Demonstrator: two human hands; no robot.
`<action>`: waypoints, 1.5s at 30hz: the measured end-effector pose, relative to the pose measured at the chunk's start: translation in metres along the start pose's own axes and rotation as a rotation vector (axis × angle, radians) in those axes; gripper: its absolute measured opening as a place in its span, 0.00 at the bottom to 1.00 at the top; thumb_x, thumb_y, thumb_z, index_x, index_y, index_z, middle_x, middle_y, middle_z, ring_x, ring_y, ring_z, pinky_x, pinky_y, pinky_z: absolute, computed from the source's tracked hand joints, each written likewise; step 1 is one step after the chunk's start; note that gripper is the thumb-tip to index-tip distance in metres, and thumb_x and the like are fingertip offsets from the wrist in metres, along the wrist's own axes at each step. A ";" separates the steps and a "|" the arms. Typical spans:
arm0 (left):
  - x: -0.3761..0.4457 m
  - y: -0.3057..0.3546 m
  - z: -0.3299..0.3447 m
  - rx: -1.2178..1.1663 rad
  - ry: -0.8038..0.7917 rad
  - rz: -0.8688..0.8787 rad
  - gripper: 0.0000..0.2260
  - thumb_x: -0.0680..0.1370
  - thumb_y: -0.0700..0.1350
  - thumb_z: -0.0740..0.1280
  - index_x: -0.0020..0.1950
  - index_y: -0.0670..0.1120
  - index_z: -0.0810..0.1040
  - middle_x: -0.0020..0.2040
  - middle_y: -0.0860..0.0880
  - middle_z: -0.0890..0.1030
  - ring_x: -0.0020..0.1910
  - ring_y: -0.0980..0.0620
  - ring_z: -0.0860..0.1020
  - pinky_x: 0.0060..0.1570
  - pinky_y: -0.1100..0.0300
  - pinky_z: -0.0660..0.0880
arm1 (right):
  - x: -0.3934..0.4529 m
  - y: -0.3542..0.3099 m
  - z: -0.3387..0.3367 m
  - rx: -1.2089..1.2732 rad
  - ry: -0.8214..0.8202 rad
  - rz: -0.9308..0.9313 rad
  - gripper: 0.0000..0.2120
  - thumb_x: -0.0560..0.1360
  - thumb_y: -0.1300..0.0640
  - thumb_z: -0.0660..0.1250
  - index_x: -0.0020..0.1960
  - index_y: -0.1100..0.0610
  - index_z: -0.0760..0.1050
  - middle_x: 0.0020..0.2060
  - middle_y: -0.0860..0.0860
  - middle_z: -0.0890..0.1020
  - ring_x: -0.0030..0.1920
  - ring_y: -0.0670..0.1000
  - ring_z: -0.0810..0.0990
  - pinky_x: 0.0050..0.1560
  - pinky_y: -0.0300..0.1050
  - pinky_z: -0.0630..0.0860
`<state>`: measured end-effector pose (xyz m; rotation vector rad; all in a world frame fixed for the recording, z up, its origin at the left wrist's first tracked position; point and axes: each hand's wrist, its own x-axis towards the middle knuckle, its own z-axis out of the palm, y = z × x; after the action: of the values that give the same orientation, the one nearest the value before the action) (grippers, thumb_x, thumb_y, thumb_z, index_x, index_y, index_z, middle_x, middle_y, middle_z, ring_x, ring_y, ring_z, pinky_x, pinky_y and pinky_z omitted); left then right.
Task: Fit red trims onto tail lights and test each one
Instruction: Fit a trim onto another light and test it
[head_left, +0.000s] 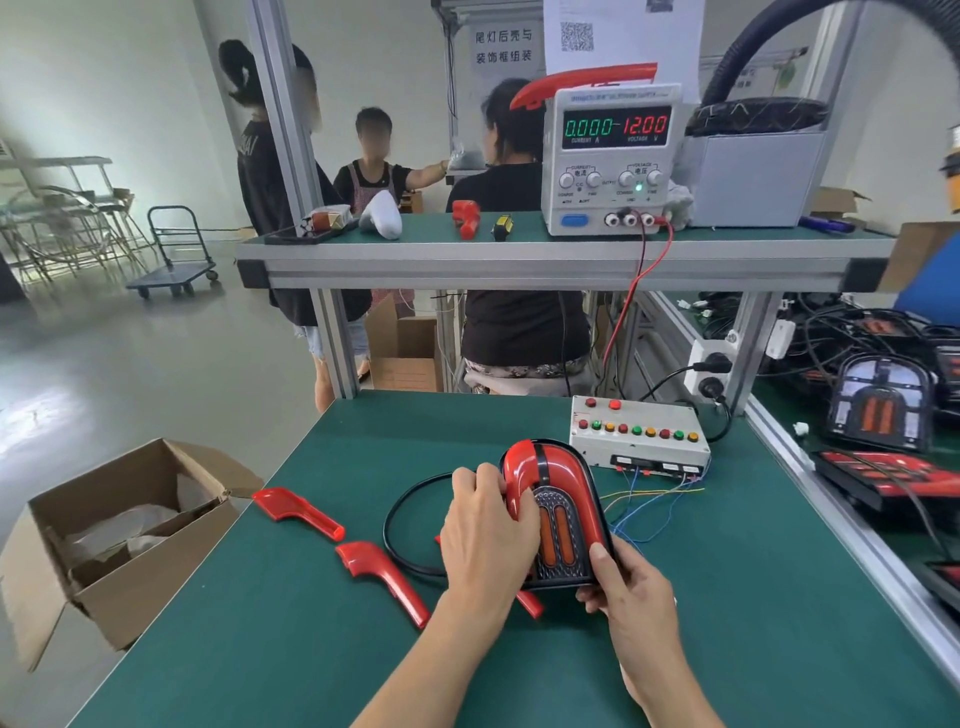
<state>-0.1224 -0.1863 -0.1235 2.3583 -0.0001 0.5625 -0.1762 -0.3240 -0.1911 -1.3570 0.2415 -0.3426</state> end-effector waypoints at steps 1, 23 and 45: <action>0.000 -0.003 0.001 -0.029 -0.014 -0.009 0.12 0.78 0.56 0.66 0.46 0.52 0.67 0.45 0.54 0.68 0.35 0.55 0.73 0.35 0.58 0.70 | 0.000 0.000 0.000 0.000 0.005 0.000 0.08 0.81 0.57 0.67 0.59 0.50 0.81 0.39 0.53 0.87 0.29 0.48 0.78 0.30 0.37 0.76; 0.010 -0.014 -0.012 -1.135 -0.585 -0.507 0.20 0.76 0.47 0.75 0.63 0.39 0.76 0.54 0.42 0.86 0.54 0.45 0.85 0.47 0.55 0.83 | -0.003 -0.008 0.002 0.113 0.008 0.006 0.22 0.69 0.48 0.75 0.62 0.49 0.78 0.47 0.55 0.85 0.36 0.53 0.83 0.36 0.44 0.79; 0.005 0.007 0.005 -1.278 -0.713 -0.367 0.23 0.80 0.56 0.68 0.68 0.42 0.74 0.61 0.41 0.83 0.61 0.43 0.82 0.57 0.52 0.81 | -0.008 -0.013 0.006 0.072 -0.069 0.070 0.19 0.72 0.51 0.72 0.57 0.63 0.80 0.44 0.61 0.87 0.45 0.61 0.88 0.39 0.42 0.83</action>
<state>-0.1172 -0.1940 -0.1203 1.1294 -0.1876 -0.4154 -0.1824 -0.3176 -0.1777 -1.2834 0.2169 -0.2435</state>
